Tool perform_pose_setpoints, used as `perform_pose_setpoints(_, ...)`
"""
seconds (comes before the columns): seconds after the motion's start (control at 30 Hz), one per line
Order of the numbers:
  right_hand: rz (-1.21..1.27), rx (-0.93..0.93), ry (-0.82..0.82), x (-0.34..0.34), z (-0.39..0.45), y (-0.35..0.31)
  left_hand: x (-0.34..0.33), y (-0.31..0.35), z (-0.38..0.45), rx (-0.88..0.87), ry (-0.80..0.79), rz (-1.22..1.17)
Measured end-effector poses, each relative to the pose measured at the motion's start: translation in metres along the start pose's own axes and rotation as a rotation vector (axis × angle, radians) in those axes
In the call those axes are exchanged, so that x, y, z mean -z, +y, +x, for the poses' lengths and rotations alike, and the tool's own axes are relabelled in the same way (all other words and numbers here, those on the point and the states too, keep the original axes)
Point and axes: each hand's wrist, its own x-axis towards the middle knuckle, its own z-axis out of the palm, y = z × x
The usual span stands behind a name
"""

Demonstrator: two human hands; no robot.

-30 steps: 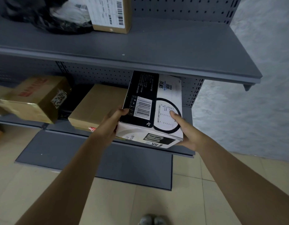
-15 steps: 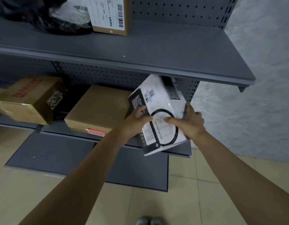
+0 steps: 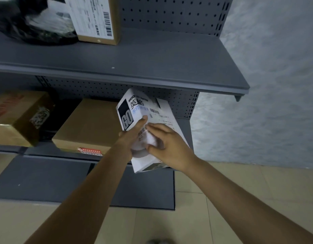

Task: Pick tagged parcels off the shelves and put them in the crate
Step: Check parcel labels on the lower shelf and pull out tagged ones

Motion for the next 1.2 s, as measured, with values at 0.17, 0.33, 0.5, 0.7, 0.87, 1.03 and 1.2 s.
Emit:
perform_pose_setpoints(0.17,0.309,-0.045,-0.019,0.011,0.004,0.007,0.004,0.005,-0.050,-0.025,-0.097,0.030)
perform_pose_setpoints(0.33,0.077,-0.498,0.260,0.037,0.003,0.053,0.028,-0.002,-0.051,-0.081,-0.285,-0.115)
perform_pose_setpoints(0.5,0.730,-0.785,-0.206,0.041,-0.018,0.087,0.041,-0.010,-0.055,-0.094,-0.484,-0.127)
perform_pose_setpoints(0.7,1.044,-0.692,-0.164,0.034,-0.028,0.088,0.033,-0.014,-0.055,-0.079,-0.518,-0.066)
perform_pose_setpoints(0.87,0.971,-0.616,-0.075,0.033,-0.030,0.092,0.018,-0.016,-0.052,-0.082,-0.403,0.005)
perform_pose_setpoints(1.03,0.976,-0.604,-0.092,0.032,-0.035,0.096,0.005,-0.023,-0.052,-0.124,-0.314,0.033)
perform_pose_setpoints(1.2,0.991,-0.662,-0.112,0.026,-0.039,0.105,0.001,-0.029,-0.042,-0.193,-0.114,0.227)
